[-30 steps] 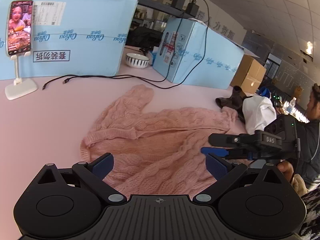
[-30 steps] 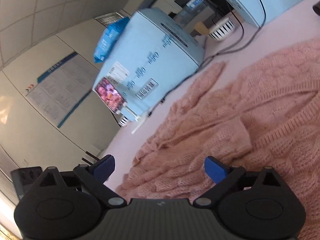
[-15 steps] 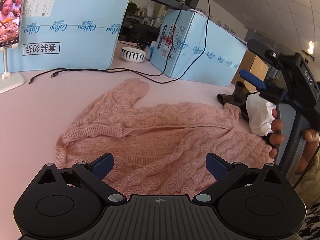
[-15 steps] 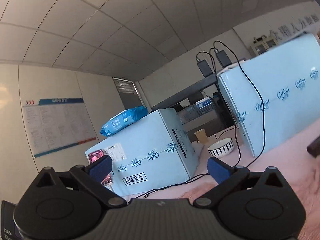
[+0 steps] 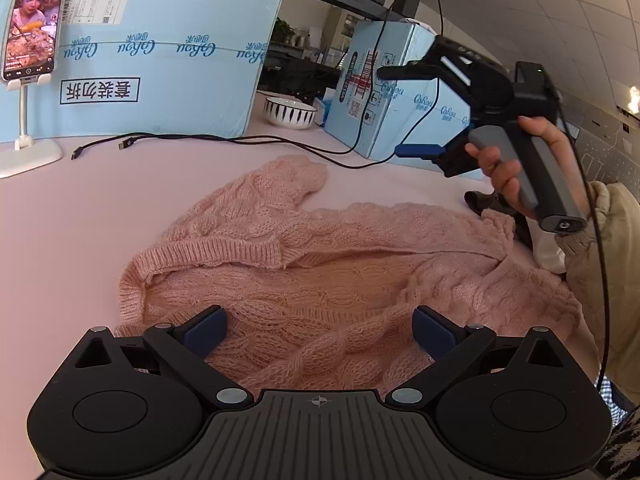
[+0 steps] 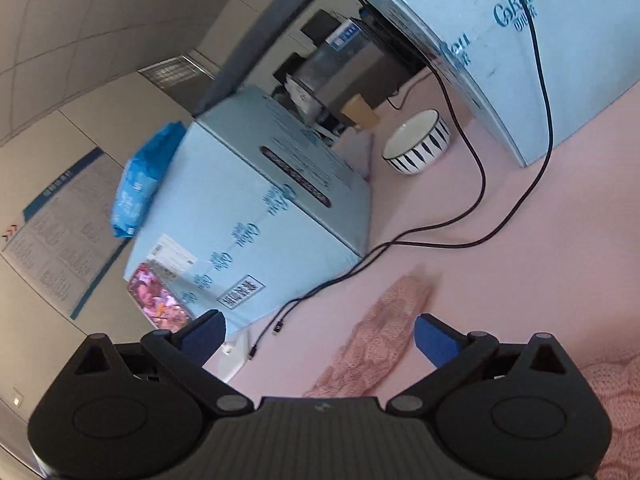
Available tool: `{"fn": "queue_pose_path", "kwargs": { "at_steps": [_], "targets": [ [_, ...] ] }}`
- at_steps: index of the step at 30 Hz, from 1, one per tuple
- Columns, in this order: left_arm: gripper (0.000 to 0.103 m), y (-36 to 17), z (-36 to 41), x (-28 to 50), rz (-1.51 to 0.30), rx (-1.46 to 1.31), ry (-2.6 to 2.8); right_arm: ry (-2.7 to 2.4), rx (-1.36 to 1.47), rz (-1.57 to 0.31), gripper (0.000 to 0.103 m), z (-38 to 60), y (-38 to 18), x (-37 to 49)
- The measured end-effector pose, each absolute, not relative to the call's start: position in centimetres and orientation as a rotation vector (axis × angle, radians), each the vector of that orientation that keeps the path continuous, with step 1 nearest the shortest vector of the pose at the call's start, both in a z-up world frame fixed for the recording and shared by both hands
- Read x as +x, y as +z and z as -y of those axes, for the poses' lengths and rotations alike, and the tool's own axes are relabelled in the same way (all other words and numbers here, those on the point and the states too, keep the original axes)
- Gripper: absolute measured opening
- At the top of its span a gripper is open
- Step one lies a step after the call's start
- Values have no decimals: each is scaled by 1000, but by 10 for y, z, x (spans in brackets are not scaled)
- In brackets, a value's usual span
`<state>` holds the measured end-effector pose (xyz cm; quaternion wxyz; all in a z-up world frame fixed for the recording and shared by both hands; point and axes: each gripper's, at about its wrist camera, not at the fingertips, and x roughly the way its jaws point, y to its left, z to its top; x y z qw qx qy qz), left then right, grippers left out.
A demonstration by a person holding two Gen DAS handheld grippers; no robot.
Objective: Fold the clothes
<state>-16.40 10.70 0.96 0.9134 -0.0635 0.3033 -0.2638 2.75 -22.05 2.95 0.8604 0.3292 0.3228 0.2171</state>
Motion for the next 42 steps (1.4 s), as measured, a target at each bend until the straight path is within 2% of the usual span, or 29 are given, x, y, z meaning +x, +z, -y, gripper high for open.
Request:
{"fn": "queue_pose_path", "kwargs": {
  "at_steps": [10,13,19,20,22,24,26,29,37,42],
  "targets": [
    [103,7,-123,-158,-623,-254,-596,344,491,-821,98,182,-10,108],
    [103,8,-121,-158,-622,-245,-596,340,442,-796,103,171,-15,113],
    [103,7,-125,-156,-623,-275,-609,340,389,-810,103,153,-13,120],
    [103,7,-125,-156,-623,-275,-609,361,395,-808,98,152,-13,120],
    [103,7,-125,-157,-623,-272,-609,349,395,-801,76,150,-12,121],
    [103,7,-125,-157,-622,-272,-609,338,407,-808,9,151,-13,124],
    [103,7,-125,-157,-623,-276,-611,346,518,-843,7,161,-21,129],
    [103,7,-126,-156,-622,-282,-612,403,518,-810,6,164,-19,127],
    [103,7,-129,-158,-616,-299,-611,608,410,-601,5,169,35,88],
    [103,6,-130,-157,-614,-304,-611,559,438,-688,5,174,28,85]
  ]
}}
